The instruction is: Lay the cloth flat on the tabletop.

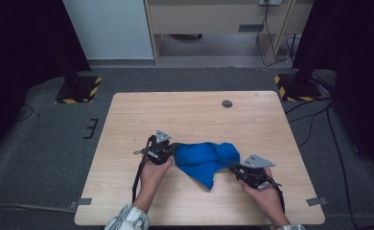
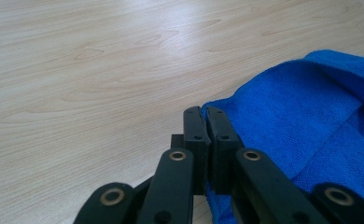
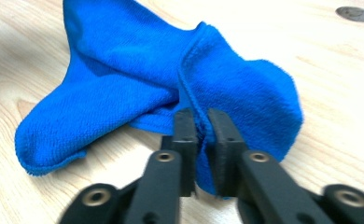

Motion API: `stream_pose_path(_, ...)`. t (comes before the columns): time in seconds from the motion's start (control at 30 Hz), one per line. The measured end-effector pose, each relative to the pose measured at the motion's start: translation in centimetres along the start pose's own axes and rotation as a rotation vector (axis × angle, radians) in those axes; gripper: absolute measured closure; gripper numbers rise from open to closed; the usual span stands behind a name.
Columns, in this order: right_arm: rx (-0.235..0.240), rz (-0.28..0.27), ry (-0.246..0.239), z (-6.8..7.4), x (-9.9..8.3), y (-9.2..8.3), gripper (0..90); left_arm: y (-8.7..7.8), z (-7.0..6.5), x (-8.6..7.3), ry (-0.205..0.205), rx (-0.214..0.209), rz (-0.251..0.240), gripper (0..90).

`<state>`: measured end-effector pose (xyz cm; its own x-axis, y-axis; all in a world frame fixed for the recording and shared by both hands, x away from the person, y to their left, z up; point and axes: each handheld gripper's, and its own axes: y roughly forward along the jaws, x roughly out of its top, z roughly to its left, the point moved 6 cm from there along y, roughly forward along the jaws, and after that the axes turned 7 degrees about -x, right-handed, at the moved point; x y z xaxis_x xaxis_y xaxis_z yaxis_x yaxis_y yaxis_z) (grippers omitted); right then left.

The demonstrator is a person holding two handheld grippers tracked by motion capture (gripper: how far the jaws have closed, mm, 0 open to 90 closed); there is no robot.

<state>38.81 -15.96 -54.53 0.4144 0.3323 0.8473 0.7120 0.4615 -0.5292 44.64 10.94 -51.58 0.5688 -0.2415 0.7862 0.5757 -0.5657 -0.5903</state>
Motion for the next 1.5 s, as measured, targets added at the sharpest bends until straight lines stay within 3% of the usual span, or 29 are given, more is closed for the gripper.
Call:
stream_pose_path(0.27, -0.003, -0.012, 0.015, -0.9, 0.8, -0.4, 88.1, 0.1, 0.2, 0.0, -0.004, 0.000, -0.003, 88.1)
stream_pose_path(0.6, -0.043, -0.057, -0.006, -2.7, 5.0, -2.1, 88.4, -0.5, 0.3, 0.4, -0.001, 0.002, -0.011, 88.2)
stream_pose_path(0.77, -0.066, -0.017, 0.001, -4.5, 5.6, -0.6, 88.4, -0.1, 1.1, 0.3, -0.007, 0.015, 0.011, 88.3)
stream_pose_path(0.97, -0.070, 0.045, 0.030, -5.8, 4.4, 2.1, 88.4, 0.7, 1.5, 0.2, -0.006, 0.009, 0.026, 88.3)
stream_pose_path(1.27, -0.067, 0.110, 0.019, -6.2, 2.8, 5.0, 88.4, 1.8, 1.9, -0.7, -0.010, 0.009, 0.047, 88.2)
stream_pose_path(1.5, -0.044, 0.145, -0.001, -5.4, 2.2, 5.6, 88.5, 2.1, 2.1, -1.7, -0.014, 0.009, 0.062, 88.2)
